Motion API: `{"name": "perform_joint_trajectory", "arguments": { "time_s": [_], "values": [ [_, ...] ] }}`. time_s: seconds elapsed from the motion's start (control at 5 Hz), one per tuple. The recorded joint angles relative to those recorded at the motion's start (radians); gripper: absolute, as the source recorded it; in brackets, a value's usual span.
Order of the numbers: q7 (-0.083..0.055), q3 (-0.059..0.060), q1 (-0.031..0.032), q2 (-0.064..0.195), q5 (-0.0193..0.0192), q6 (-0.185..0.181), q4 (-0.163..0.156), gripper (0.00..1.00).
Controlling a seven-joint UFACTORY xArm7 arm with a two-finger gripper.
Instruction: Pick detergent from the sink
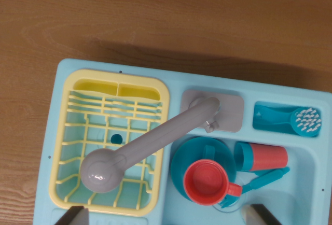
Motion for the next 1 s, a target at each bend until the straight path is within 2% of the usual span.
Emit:
{"name": "perform_joint_trajectory", "arguments": {
  "time_s": [0.6,0.8,1.0],
  "values": [
    [-0.008,-0.002,-0.0019,0.0,0.0002,-0.01,-0.01,0.0],
    [-0.02,-0.006,-0.0051,0.001,0.0006,-0.025,-0.025,0.0],
    [-0.02,-0.006,-0.0051,0.001,0.0006,-0.025,-0.025,0.0]
  ]
}}
